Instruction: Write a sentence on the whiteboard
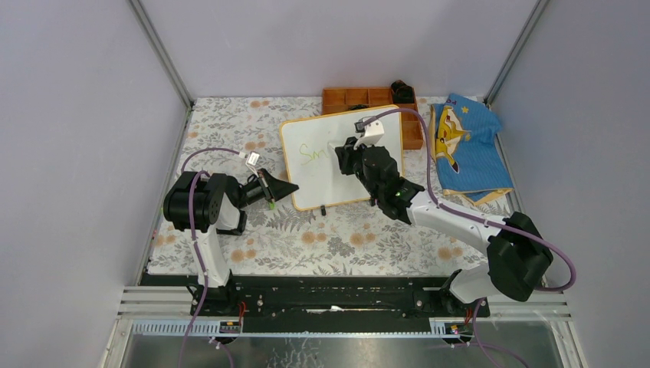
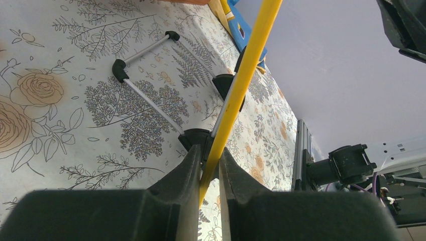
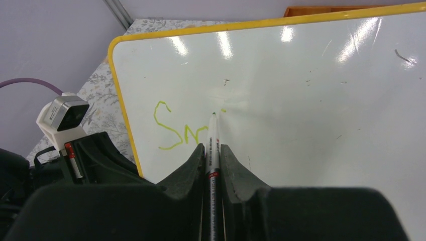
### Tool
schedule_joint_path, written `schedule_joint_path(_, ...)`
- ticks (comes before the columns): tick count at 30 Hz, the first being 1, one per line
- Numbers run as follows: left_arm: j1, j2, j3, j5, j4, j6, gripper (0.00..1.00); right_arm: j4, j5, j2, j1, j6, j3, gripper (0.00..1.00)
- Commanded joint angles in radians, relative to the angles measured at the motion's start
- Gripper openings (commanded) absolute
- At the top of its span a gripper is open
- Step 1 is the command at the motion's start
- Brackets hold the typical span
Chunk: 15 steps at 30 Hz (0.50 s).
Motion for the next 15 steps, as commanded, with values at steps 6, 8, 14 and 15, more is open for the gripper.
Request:
schedule_joint_path(6, -0.002, 0.023, -0.004, -0.054, -0.009, 0.031, 0.00, 0.018, -0.008, 0.002, -0.009, 0.014, -0.004, 0.00)
schedule_joint_path(8, -0.001, 0.023, -0.004, -0.053, -0.010, 0.031, 0.00, 0.013, 0.001, 0.008, -0.009, 0.014, 0.003, 0.00)
schedule_joint_path(14, -0.001, 0.023, -0.004, -0.053, -0.010, 0.031, 0.00, 0.010, 0.015, 0.028, -0.010, 0.013, 0.015, 0.00)
schedule_joint_path(15, -0.002, 0.024, -0.004, -0.053, -0.010, 0.031, 0.00, 0.009, 0.019, 0.031, -0.009, 0.013, 0.015, 0.00)
